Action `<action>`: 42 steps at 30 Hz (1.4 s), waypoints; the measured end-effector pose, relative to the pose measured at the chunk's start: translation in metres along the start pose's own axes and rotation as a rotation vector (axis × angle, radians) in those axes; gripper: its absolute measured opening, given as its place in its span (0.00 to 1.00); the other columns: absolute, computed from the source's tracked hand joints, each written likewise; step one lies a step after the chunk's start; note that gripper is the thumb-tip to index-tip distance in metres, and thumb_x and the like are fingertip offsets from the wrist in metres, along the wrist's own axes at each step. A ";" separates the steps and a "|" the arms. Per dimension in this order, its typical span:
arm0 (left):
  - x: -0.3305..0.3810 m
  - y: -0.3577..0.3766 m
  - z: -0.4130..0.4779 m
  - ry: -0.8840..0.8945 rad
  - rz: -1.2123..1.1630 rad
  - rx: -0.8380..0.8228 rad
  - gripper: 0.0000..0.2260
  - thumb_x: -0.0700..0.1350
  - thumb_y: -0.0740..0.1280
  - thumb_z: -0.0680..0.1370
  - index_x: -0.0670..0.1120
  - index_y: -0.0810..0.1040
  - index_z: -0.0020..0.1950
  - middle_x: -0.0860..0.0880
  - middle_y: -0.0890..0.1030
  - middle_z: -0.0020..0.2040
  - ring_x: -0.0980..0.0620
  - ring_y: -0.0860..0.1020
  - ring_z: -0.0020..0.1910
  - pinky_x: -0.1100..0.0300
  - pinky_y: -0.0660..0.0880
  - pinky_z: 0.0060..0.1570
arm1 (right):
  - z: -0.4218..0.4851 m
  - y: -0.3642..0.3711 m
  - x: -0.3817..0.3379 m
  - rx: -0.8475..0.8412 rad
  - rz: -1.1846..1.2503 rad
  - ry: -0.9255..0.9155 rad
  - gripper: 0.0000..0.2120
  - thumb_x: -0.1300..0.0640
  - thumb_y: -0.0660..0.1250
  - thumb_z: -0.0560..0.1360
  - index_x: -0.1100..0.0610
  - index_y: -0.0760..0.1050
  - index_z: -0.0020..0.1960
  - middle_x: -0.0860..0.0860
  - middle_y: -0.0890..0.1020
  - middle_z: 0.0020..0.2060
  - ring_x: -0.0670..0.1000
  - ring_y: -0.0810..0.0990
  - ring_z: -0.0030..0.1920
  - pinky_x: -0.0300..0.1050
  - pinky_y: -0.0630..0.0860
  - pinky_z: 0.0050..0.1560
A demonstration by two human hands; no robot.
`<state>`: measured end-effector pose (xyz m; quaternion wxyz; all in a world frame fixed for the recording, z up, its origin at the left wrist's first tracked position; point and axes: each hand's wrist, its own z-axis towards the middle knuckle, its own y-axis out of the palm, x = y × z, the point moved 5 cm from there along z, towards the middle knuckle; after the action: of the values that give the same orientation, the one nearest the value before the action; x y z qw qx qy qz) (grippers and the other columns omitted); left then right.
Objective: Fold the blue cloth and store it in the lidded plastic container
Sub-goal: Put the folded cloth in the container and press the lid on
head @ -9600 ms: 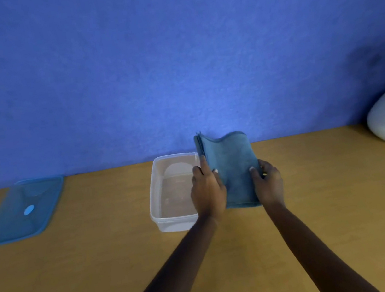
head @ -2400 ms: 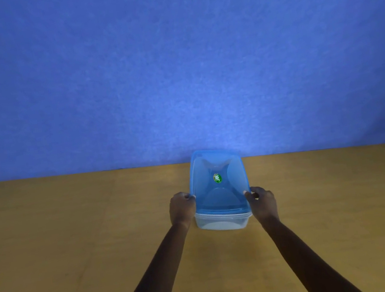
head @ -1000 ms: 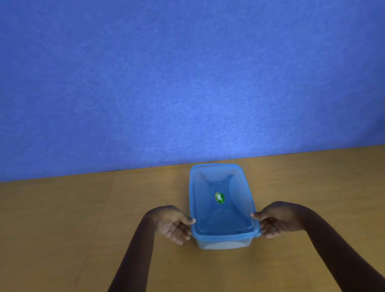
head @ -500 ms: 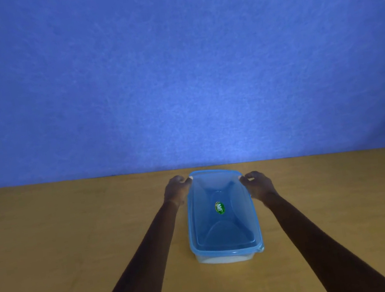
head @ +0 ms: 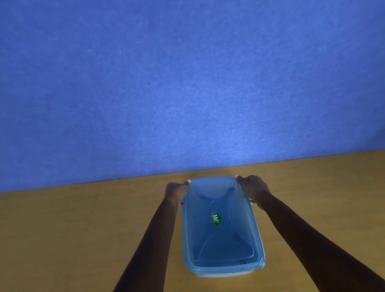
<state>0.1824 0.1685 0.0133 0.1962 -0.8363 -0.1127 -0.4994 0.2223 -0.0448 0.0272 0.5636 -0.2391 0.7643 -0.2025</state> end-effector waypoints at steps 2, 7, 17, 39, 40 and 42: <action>-0.002 0.001 0.002 -0.016 -0.030 -0.013 0.10 0.43 0.65 0.77 0.38 0.70 0.39 0.40 0.72 0.45 0.47 0.70 0.45 0.58 0.63 0.30 | 0.004 0.003 0.003 -0.007 0.021 0.031 0.21 0.46 0.59 0.76 0.59 0.69 0.32 0.59 0.74 0.39 0.56 0.71 0.40 0.46 0.66 0.42; -0.010 0.003 0.008 -0.003 -0.046 0.033 0.13 0.42 0.65 0.76 0.41 0.69 0.33 0.42 0.70 0.43 0.49 0.68 0.44 0.55 0.63 0.42 | 0.011 0.008 0.005 -0.009 0.042 0.051 0.24 0.46 0.59 0.76 0.68 0.76 0.51 0.59 0.74 0.42 0.55 0.72 0.44 0.44 0.66 0.44; -0.013 0.009 -0.012 0.203 -0.016 0.190 0.20 0.40 0.63 0.77 0.36 0.65 0.27 0.48 0.62 0.26 0.52 0.60 0.26 0.60 0.57 0.31 | 0.004 0.005 0.004 0.107 -0.051 -0.071 0.26 0.55 0.57 0.79 0.58 0.57 0.23 0.56 0.64 0.25 0.55 0.67 0.37 0.44 0.59 0.39; -0.039 -0.003 -0.068 0.293 0.381 0.299 0.17 0.49 0.52 0.81 0.38 0.74 0.52 0.37 0.79 0.52 0.37 0.76 0.52 0.54 0.68 0.43 | -0.065 -0.006 0.047 0.087 0.113 -0.122 0.18 0.48 0.54 0.79 0.61 0.74 0.51 0.53 0.78 0.39 0.51 0.75 0.38 0.44 0.67 0.34; -0.043 -0.003 -0.074 0.290 0.390 0.305 0.17 0.49 0.52 0.81 0.39 0.74 0.53 0.37 0.79 0.53 0.37 0.76 0.53 0.56 0.66 0.43 | -0.073 -0.007 0.050 0.086 0.121 -0.123 0.17 0.48 0.54 0.79 0.60 0.73 0.50 0.52 0.78 0.36 0.49 0.75 0.35 0.42 0.68 0.32; -0.048 -0.004 -0.087 0.283 0.408 0.322 0.16 0.49 0.52 0.81 0.40 0.74 0.55 0.38 0.79 0.54 0.38 0.76 0.54 0.55 0.67 0.44 | -0.086 -0.006 0.054 0.090 0.126 -0.127 0.15 0.47 0.54 0.79 0.58 0.71 0.48 0.50 0.77 0.32 0.46 0.75 0.33 0.40 0.69 0.32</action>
<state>0.0895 0.1345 0.0086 0.4366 -0.7220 0.0083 -0.5368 0.1272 -0.0782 0.0140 0.6328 -0.1771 0.7307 -0.1852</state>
